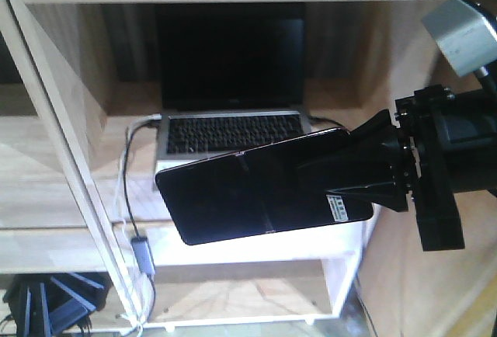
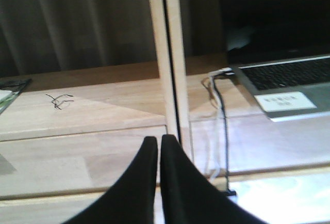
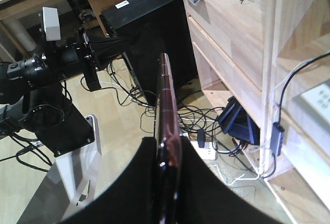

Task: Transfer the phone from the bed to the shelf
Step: 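Approach the shelf above the laptop with the phone in the right gripper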

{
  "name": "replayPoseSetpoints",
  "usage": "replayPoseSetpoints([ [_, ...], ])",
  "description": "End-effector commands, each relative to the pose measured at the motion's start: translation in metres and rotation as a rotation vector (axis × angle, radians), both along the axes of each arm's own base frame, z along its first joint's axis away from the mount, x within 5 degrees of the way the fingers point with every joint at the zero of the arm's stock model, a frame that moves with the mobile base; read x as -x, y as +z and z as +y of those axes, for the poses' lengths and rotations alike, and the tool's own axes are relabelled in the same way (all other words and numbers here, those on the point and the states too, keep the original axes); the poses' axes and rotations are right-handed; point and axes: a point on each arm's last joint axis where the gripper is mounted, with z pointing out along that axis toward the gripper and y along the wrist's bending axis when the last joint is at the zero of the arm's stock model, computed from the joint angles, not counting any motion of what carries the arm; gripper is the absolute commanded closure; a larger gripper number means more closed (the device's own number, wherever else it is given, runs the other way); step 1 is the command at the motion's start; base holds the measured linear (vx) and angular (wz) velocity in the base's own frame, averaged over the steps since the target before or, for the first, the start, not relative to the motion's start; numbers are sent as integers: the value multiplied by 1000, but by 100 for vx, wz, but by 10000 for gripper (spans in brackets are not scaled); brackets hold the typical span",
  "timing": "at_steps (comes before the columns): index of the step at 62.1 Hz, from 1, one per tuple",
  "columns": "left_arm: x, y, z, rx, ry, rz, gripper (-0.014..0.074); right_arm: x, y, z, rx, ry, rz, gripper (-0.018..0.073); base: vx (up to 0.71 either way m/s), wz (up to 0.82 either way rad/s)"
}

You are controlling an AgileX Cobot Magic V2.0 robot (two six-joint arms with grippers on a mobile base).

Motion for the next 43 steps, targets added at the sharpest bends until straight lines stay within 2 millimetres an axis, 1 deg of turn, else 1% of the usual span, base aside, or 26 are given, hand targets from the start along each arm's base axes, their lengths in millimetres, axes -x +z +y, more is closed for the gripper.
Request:
replayPoseSetpoints([
  [1, 1, 15, 0, 11, -2, -108, 595, 10, 18, 3, -98, 51, -8, 561, 28, 19],
  [18, 1, 15, 0, 11, -2, -108, 595, 10, 18, 3, -98, 51, -8, 561, 25, 10],
  [43, 1, 15, 0, 11, -2, -108, 595, 10, 18, 3, -98, 51, -8, 561, 16, -5],
])
